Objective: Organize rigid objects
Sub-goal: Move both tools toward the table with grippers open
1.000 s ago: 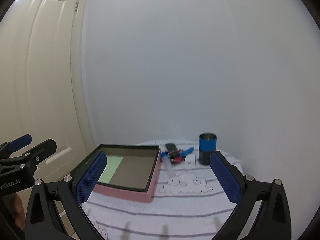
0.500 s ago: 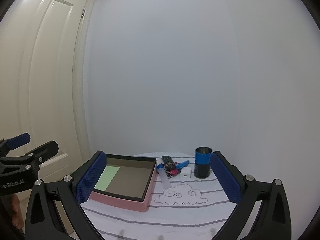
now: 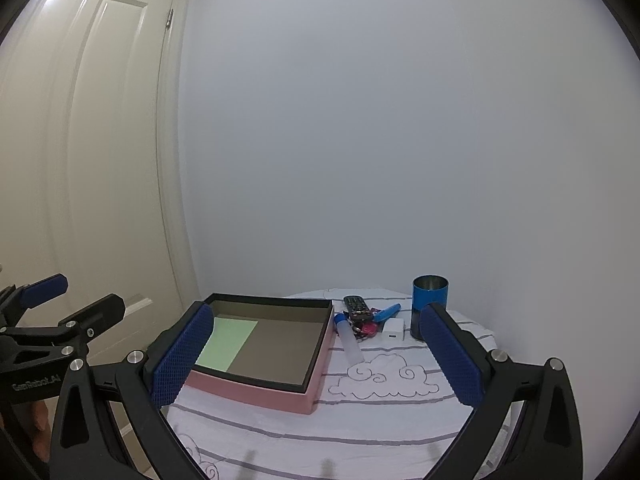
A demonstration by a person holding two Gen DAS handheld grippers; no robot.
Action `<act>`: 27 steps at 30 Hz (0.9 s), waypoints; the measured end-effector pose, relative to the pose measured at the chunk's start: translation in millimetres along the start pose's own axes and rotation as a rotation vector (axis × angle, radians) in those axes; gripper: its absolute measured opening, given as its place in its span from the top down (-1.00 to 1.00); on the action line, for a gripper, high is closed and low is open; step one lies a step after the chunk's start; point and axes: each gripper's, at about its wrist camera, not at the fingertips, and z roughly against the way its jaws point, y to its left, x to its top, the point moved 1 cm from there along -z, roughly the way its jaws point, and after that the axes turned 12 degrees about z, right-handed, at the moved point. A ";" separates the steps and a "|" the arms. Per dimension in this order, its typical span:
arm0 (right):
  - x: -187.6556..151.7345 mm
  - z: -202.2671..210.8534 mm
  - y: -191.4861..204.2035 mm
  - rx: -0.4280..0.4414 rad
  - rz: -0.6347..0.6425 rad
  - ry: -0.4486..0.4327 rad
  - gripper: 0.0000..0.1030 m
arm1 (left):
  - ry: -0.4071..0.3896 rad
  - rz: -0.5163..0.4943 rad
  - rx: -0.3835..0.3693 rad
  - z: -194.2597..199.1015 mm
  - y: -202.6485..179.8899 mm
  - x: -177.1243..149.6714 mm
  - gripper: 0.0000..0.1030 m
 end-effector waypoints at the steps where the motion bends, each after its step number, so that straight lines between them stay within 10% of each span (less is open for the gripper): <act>1: -1.6 -0.9 0.0 -0.004 0.004 0.010 -1.00 | 0.018 0.003 -0.013 -3.2 -0.6 -1.0 -1.00; 27: -32.3 -27.9 -30.2 -0.052 -0.068 0.178 -1.00 | 0.171 -0.047 -0.054 -51.8 -21.2 -18.2 -1.00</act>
